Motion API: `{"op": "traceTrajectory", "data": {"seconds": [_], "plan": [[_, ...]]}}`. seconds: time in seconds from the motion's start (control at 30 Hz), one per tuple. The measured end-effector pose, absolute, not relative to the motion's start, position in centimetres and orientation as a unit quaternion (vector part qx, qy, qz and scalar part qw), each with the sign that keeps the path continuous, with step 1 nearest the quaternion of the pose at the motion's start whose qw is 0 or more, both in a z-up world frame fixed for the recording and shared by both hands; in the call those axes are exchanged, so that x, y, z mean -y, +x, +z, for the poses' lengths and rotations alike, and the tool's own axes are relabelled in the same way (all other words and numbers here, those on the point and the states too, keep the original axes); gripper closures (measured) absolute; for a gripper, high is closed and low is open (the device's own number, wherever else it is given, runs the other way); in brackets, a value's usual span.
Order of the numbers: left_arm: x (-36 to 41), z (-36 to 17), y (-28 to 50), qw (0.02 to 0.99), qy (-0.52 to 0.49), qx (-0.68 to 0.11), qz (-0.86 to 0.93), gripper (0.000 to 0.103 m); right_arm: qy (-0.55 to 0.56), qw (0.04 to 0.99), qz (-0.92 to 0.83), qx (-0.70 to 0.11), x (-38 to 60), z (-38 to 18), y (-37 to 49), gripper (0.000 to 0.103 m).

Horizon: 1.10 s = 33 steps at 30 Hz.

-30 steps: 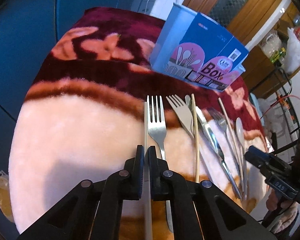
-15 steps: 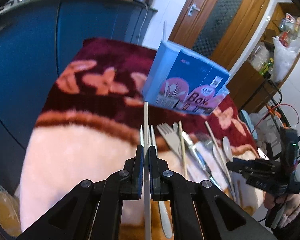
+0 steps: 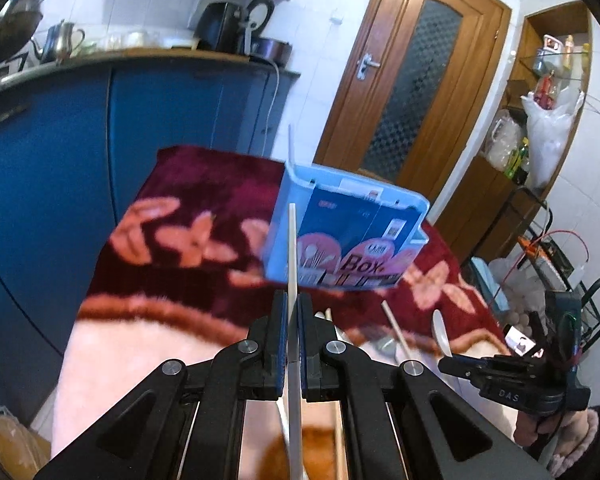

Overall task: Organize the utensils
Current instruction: 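Lift the chopstick with the left tool while the right tool carries the white spoon to the box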

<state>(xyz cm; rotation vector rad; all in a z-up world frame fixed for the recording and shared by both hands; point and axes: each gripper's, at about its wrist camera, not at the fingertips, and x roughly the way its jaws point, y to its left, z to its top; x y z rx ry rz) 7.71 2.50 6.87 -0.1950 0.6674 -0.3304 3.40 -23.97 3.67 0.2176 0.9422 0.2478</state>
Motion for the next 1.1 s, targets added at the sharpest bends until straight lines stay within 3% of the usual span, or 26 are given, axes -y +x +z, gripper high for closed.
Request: {"op": "traceTrajectory", "data": {"seconds": [0.37, 1.1], "plan": [[-1.1, 10.5, 8.5, 0.952, -0.099, -0.241, -0.16, 0.098, 0.123, 0.93, 0.103, -0.332, 25.2, 7.3, 1.9, 0.092], [1.4, 15.5, 14.1, 0.975, -0.124, -0.111, -0.144, 0.098, 0.118, 0.958, 0.087, -0.247, 26.1, 9.4, 2.7, 0.092]]}}
